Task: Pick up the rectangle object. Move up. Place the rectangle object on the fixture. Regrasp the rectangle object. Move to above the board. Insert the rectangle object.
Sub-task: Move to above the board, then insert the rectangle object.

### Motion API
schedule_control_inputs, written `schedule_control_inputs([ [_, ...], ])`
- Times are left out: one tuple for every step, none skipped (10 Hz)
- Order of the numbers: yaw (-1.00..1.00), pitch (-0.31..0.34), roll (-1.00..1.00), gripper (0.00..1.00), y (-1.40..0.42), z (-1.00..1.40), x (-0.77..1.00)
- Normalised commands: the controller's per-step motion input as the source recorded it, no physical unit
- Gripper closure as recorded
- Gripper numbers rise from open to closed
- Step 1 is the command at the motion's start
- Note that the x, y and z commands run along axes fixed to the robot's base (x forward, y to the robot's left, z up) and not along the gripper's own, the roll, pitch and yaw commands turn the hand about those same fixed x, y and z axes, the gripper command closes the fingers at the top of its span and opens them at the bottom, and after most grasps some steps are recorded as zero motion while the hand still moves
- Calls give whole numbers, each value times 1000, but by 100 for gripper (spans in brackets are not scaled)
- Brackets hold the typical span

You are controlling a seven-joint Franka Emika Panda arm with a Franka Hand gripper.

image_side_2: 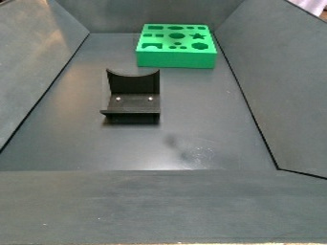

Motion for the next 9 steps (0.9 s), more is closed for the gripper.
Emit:
schedule_control_inputs([
  [-114, -38, -1000, 100, -45, 8, -110],
  [-88, -49, -917, 100, 3, -2, -85],
  [-76, -49, -776, 100, 8, 2, -74],
  [-39, -44, -506, 100, 22, -1, -58],
  [-25, -42, -338, 100, 16, -1, -49],
  [0, 0, 0, 100, -43, -20, 0],
  [0, 0, 87, 100, -349, -300, 91],
  [-31, 0, 93, 100, -689, -443, 429],
  [-26, 0, 0, 100, -700, -497, 557],
])
